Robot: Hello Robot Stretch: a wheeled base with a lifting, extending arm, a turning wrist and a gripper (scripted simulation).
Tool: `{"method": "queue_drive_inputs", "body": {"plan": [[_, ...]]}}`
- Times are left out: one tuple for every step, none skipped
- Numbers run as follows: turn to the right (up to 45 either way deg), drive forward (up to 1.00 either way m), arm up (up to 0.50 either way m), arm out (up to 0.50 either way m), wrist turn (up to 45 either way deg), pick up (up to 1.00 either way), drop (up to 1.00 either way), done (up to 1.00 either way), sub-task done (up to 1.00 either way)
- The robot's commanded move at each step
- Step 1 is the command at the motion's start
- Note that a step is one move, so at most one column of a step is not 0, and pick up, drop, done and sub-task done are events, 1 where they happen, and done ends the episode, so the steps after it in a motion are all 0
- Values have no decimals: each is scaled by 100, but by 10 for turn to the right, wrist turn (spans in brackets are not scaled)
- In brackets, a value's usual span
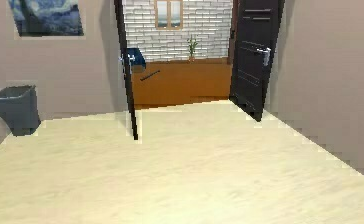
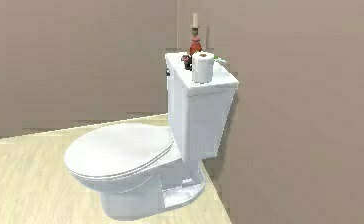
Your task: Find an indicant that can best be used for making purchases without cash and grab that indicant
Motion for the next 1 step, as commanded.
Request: {"method": "queue_drive_inputs", "body": {"plan": [[-150, 0, 0, 0, 0, 0, 0, 0, 0]]}}
